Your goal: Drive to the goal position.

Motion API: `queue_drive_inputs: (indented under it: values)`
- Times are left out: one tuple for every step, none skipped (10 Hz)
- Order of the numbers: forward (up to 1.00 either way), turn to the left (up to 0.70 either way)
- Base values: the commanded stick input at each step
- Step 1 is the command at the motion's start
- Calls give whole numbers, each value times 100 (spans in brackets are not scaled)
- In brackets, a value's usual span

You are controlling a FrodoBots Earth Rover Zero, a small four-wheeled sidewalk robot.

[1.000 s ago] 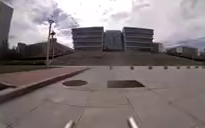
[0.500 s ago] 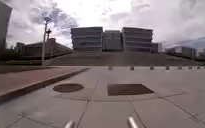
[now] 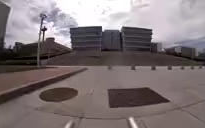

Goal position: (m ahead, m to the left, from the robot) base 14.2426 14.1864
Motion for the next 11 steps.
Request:
queue_drive_inputs:
  values:
    - [100, 1]
    - [100, 1]
    - [100, 1]
    - [100, 1]
    - [100, 1]
    - [100, 1]
    - [100, 1]
    - [100, 1]
    - [100, 1]
    - [100, 1]
    - [100, 1]
